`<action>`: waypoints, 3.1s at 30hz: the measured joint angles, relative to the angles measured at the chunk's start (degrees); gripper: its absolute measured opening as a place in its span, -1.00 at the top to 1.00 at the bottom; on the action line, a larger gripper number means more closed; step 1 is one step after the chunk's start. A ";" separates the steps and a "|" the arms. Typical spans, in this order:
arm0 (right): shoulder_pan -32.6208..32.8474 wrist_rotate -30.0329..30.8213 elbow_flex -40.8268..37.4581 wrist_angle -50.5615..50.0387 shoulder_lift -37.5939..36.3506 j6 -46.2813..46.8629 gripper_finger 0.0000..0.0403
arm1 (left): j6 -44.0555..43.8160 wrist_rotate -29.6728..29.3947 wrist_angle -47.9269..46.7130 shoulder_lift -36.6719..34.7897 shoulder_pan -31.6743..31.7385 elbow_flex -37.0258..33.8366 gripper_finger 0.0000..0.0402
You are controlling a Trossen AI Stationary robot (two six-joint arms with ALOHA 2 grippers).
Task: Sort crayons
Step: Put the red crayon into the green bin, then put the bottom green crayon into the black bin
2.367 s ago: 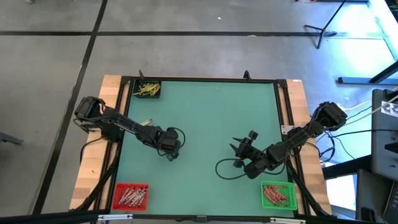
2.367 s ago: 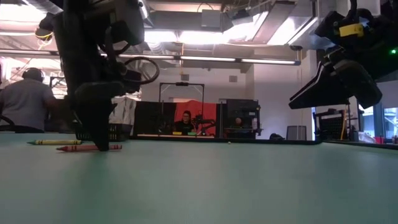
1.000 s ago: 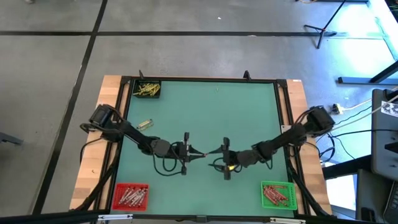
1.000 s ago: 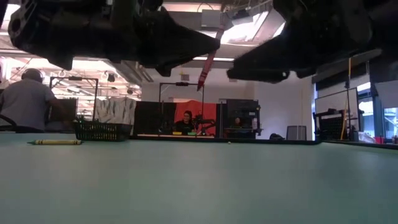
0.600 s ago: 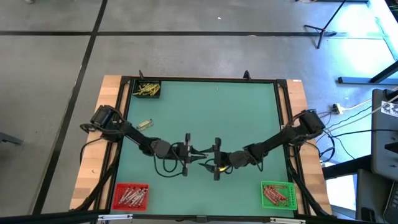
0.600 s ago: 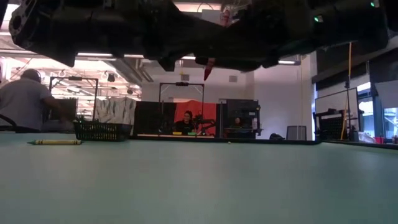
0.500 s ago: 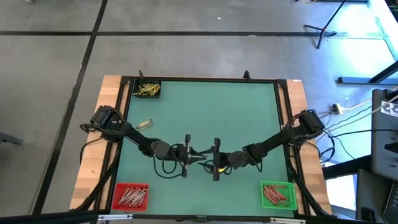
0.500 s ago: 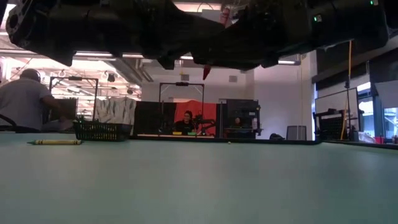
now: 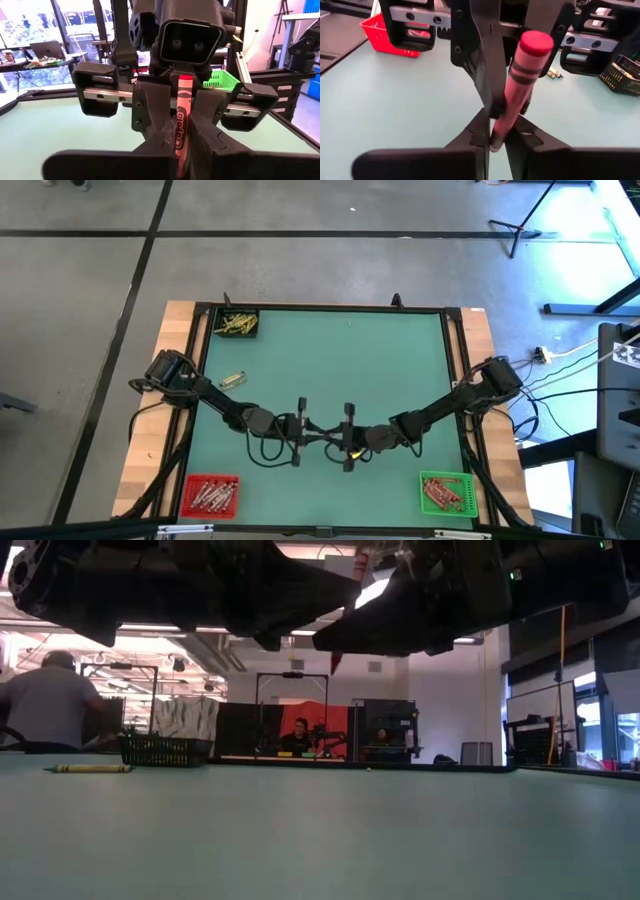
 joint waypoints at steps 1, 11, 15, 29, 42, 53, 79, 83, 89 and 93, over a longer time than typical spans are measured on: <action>0.03 0.00 0.00 -0.99 -0.35 0.10 0.80 | -0.21 0.05 -0.08 0.00 0.00 0.00 0.88; 5.25 2.48 -0.02 -23.87 -10.44 8.73 0.85 | -2.75 -0.04 -2.93 -0.03 -0.55 0.00 0.47; 8.97 1.63 -0.02 -37.61 -16.71 17.17 0.85 | -2.74 -0.08 -2.95 -0.04 -0.50 0.00 0.44; 24.78 -2.96 8.45 -79.49 -28.62 53.01 0.93 | -2.71 -0.23 -3.87 -0.07 -0.46 0.00 0.44; 36.15 -17.73 15.63 -93.47 -24.57 88.48 0.93 | -2.66 -0.32 -3.79 -0.07 -0.44 0.00 0.44; 42.21 -29.13 14.95 -95.95 -14.35 99.25 0.80 | -2.66 -0.35 -3.76 -0.07 -0.45 0.00 0.44; 30.00 -23.44 17.55 -98.68 -13.39 83.74 -0.04 | -3.01 -0.69 -3.57 -0.07 -0.44 0.01 0.44; 26.08 -19.95 17.55 -98.07 -13.39 75.76 -0.02 | -3.03 -0.69 -3.76 -0.07 -0.44 0.00 0.44; 21.37 -7.99 17.55 -97.10 -13.39 62.09 -0.02 | -3.10 -2.53 -4.21 -0.07 -0.33 0.01 0.44; 19.36 2.34 17.38 -95.80 -13.39 51.46 -0.02 | -4.72 -4.30 -13.88 -3.57 -0.33 0.00 0.44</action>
